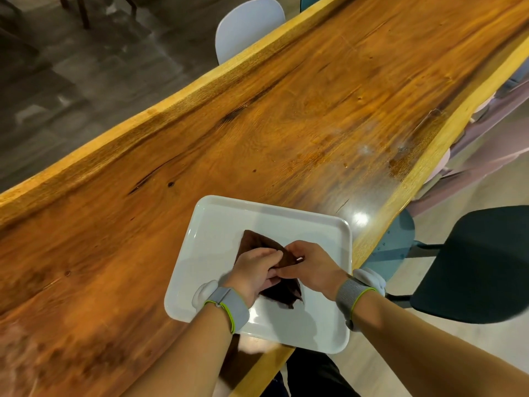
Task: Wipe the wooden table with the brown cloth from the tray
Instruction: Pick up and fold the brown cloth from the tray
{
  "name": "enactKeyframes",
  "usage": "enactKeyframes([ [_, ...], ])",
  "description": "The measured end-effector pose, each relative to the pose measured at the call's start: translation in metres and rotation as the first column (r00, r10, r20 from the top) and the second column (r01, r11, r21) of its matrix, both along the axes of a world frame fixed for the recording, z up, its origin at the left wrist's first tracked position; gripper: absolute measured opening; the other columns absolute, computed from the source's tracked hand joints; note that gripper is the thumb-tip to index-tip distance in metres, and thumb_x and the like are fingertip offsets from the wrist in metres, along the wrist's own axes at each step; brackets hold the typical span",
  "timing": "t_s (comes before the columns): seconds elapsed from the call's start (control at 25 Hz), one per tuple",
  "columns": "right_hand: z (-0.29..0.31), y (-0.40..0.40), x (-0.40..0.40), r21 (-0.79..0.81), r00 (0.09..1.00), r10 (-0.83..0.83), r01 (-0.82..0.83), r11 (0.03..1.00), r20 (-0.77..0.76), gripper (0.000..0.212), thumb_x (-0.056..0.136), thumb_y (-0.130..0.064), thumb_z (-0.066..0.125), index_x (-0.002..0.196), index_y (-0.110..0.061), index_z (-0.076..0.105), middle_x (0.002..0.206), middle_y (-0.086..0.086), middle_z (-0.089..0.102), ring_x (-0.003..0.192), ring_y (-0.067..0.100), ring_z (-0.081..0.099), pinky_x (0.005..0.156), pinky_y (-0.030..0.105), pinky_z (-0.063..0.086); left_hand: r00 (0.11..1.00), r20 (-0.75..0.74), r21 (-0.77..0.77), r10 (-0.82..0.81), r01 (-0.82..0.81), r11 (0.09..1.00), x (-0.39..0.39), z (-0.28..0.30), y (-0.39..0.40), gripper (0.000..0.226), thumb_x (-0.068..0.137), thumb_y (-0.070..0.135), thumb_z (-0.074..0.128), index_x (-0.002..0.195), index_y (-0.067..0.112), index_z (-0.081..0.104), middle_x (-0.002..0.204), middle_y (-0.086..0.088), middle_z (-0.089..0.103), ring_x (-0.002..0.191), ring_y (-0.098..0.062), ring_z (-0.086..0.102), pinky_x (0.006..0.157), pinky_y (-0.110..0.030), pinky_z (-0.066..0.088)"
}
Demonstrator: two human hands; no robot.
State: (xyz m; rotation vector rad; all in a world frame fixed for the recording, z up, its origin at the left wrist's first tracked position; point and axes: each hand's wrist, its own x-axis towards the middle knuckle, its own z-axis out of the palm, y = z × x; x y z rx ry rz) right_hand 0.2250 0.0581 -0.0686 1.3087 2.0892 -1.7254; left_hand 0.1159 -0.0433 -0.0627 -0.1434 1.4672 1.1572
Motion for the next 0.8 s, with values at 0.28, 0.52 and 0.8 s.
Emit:
enactKeyframes([
  [0.28, 0.025, -0.003, -0.008, -0.013, 0.980, -0.175, 0.174, 0.985, -0.098, 0.022, 0.078, -0.002, 0.067, 0.078, -0.024, 0.071, 0.076, 0.001, 0.070, 0.074, 0.021, 0.066, 0.071, 0.033, 0.057, 0.829, -0.531, -0.042, -0.175, 0.181, 0.983, -0.025, -0.003, -0.011, 0.028, 0.081, 0.002, 0.065, 0.105, 0.018, 0.067, 0.094, -0.006, 0.067, 0.083, -0.019, 0.066, 0.076, -0.025, 0.054],
  [0.52, 0.064, 0.007, -0.010, -0.046, 0.986, -0.073, 0.066, 0.997, -0.148, 0.027, 0.078, -0.001, 0.063, 0.076, -0.026, 0.073, 0.074, -0.003, 0.073, 0.068, 0.014, 0.068, 0.057, 0.026, 0.054, 0.223, -0.791, -0.345, -0.570, 0.606, 0.717, -0.083, 0.001, -0.005, 0.083, 0.080, 0.019, 0.069, 0.145, 0.043, 0.024, 0.160, 0.003, 0.017, 0.141, -0.021, 0.028, 0.111, -0.040, 0.035],
  [0.8, 0.090, 0.032, 0.010, 0.024, 0.985, -0.023, 0.028, 0.999, -0.170, 0.025, 0.077, 0.000, 0.059, 0.084, -0.020, 0.071, 0.068, -0.007, 0.067, 0.060, 0.007, 0.062, 0.057, 0.022, 0.052, 0.286, -0.779, -0.173, -0.558, 0.758, 0.629, -0.102, 0.021, 0.031, 0.018, 0.079, 0.019, 0.073, 0.091, 0.031, 0.066, 0.112, 0.006, 0.069, 0.103, -0.018, 0.064, 0.096, -0.044, 0.048],
])
